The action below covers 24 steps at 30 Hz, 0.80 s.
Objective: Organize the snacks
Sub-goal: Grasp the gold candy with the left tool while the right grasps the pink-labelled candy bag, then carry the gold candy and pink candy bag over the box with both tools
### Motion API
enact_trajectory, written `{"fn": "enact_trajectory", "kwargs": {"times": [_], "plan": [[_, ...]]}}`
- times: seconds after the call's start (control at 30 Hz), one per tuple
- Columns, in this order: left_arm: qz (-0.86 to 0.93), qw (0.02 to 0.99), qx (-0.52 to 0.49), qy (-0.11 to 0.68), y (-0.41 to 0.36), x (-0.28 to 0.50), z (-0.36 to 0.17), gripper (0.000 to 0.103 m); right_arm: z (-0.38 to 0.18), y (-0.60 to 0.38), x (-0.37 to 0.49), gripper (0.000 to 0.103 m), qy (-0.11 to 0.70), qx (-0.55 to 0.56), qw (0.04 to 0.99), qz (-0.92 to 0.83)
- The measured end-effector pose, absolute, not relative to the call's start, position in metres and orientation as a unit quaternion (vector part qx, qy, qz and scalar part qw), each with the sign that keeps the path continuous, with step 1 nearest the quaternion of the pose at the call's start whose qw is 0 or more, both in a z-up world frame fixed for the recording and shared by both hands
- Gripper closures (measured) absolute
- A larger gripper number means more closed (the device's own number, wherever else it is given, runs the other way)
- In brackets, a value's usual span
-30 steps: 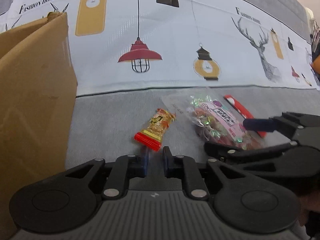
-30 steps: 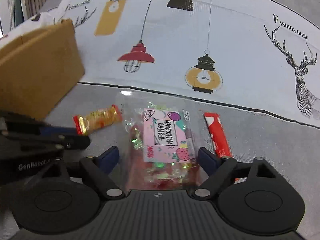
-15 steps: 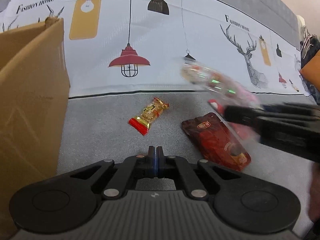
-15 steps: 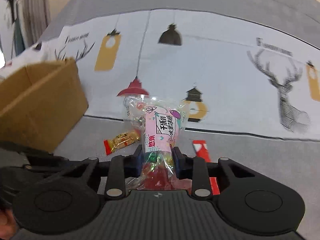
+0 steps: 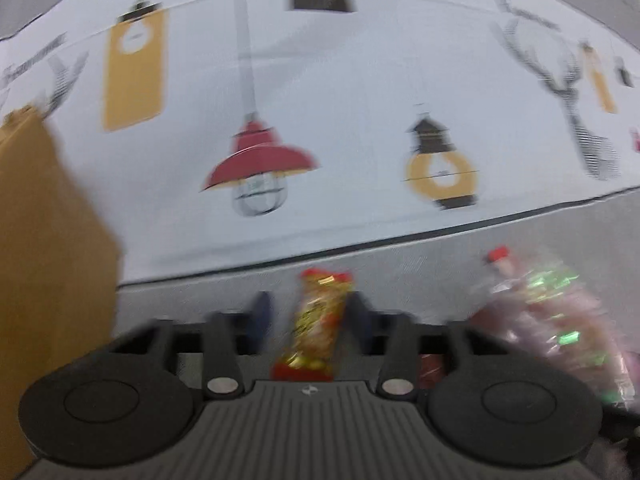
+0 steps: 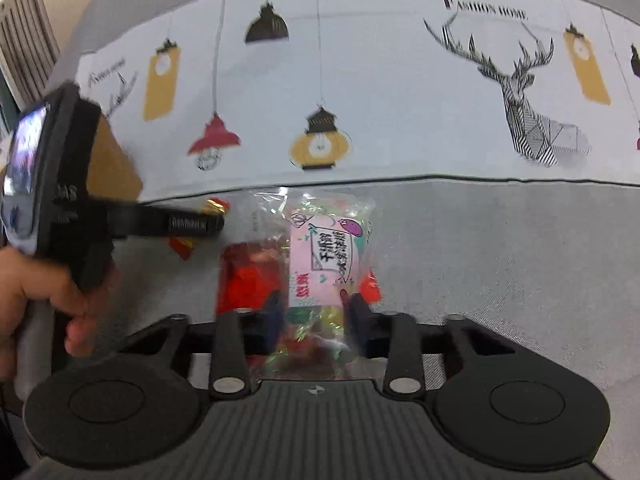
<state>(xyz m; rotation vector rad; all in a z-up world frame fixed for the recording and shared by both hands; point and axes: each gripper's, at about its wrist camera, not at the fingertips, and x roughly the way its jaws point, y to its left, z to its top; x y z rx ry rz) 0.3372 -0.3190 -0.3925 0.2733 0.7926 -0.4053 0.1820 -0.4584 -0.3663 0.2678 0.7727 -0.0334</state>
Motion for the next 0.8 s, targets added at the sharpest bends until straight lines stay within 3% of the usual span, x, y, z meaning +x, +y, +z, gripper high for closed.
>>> {"fn": "enact_trajectory", "kwargs": {"times": [0.07, 0.1, 0.13, 0.27, 0.43, 0.6, 0.63, 0.73, 0.8], "plan": [[-0.220, 0.886, 0.171, 0.371, -0.322, 0.328, -0.393, 0.082, -0.373, -0.459, 0.187, 0.036, 0.380, 0.136, 0.915, -0.001], [-0.226, 0.882, 0.178, 0.373, -0.318, 0.323, -0.391, 0.083, -0.374, -0.456, 0.188, 0.035, 0.380, 0.135, 0.915, 0.004], [-0.230, 0.878, 0.168, 0.384, -0.311, 0.317, -0.390, 0.083, -0.374, -0.454, 0.189, 0.038, 0.382, 0.129, 0.915, 0.004], [-0.232, 0.860, 0.090, 0.445, -0.265, 0.289, -0.384, 0.084, -0.368, -0.442, 0.185, 0.067, 0.382, 0.089, 0.920, -0.004], [-0.245, 0.855, 0.036, 0.455, -0.230, 0.252, -0.383, 0.080, -0.361, -0.430, 0.165, 0.070, 0.377, 0.101, 0.920, 0.006], [-0.264, 0.865, 0.062, 0.421, -0.230, 0.243, -0.390, 0.081, -0.375, -0.421, 0.173, 0.052, 0.393, 0.083, 0.916, 0.012], [-0.263, 0.864, 0.059, 0.424, -0.230, 0.241, -0.389, 0.081, -0.375, -0.419, 0.175, 0.052, 0.392, 0.076, 0.917, 0.013], [-0.261, 0.859, 0.025, 0.440, -0.222, 0.238, -0.377, 0.084, -0.371, -0.415, 0.175, 0.068, 0.389, 0.053, 0.920, 0.003], [-0.265, 0.867, 0.030, 0.421, -0.221, 0.228, -0.361, 0.085, -0.364, -0.418, 0.170, 0.071, 0.380, 0.071, 0.922, 0.001]]}}
